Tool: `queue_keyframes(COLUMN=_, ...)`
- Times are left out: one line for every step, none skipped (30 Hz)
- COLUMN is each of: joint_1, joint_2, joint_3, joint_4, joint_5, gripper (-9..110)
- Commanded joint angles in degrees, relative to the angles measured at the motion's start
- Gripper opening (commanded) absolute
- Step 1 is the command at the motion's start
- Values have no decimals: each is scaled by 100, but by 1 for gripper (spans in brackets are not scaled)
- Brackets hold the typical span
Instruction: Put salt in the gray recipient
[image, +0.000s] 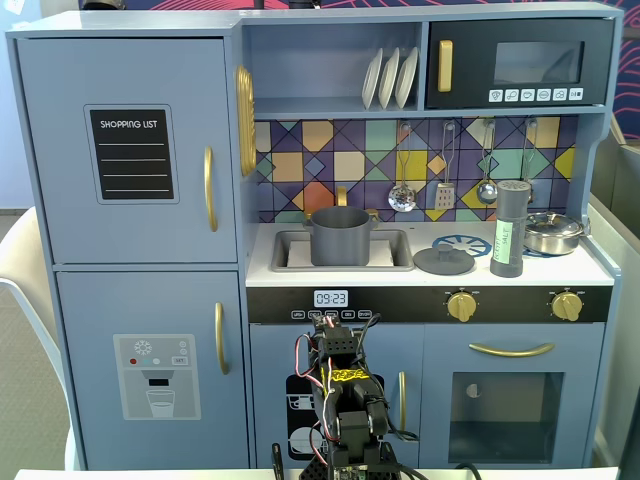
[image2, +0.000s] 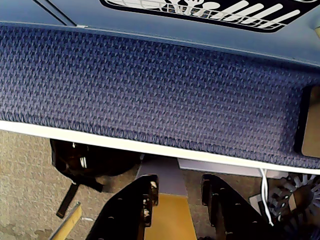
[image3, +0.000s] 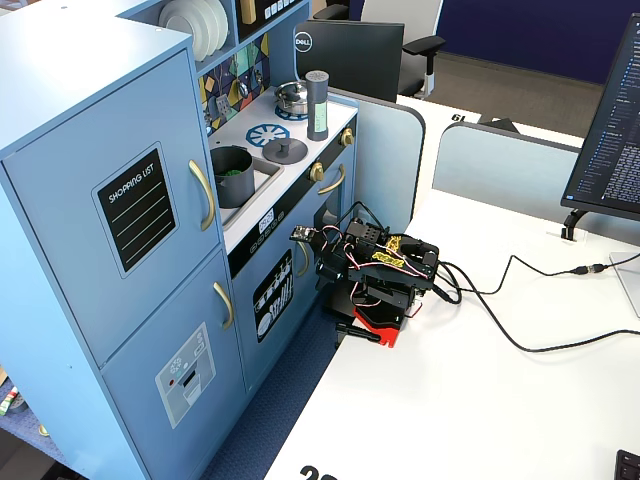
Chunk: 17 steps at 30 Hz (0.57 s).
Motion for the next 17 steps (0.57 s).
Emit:
queue_keyframes(joint_1=70, joint_2=35, joint_3=-35, joint_4=35, joint_5=-114, gripper=3)
queue_keyframes(joint_1=70, joint_2=35, joint_3=-35, joint_4=35, joint_5=-114, gripper=4)
queue_keyframes(joint_1=70, joint_2=35, joint_3=-35, joint_4=35, joint_5=-114, gripper=4)
queue_keyframes(joint_1=70, joint_2=35, joint_3=-35, joint_4=35, joint_5=-114, gripper=4)
queue_keyframes(joint_1=70, joint_2=35, joint_3=-35, joint_4=35, joint_5=-114, gripper=4)
queue_keyframes(joint_1=70, joint_2=35, joint_3=-35, joint_4=35, joint_5=-114, gripper=4)
queue_keyframes(joint_1=70, joint_2=35, joint_3=-35, joint_4=35, joint_5=-114, gripper=4)
queue_keyframes(joint_1=70, joint_2=35, joint_3=-35, joint_4=35, joint_5=-114, gripper=4)
queue_keyframes(joint_1=70, joint_2=35, joint_3=-35, joint_4=35, joint_5=-114, gripper=4)
queue_keyframes(joint_1=70, joint_2=35, joint_3=-35, joint_4=35, joint_5=-114, gripper=4)
queue_keyframes(joint_1=70, joint_2=35, joint_3=-35, joint_4=35, joint_5=-114, gripper=5)
queue_keyframes(joint_1=70, joint_2=35, joint_3=-35, joint_4=35, joint_5=-114, gripper=5)
queue_keyframes(joint_1=70, joint_2=35, joint_3=-35, joint_4=35, joint_5=-114, gripper=5)
queue_keyframes(joint_1=70, joint_2=35, joint_3=-35, joint_4=35, joint_5=-114, gripper=5)
queue_keyframes(joint_1=70, joint_2=35, joint_3=-35, joint_4=35, joint_5=-114, gripper=5)
queue_keyframes(joint_1=70, joint_2=35, joint_3=-35, joint_4=35, joint_5=-114, gripper=5)
queue_keyframes(joint_1=70, joint_2=35, joint_3=-35, joint_4=35, joint_5=-114, gripper=5)
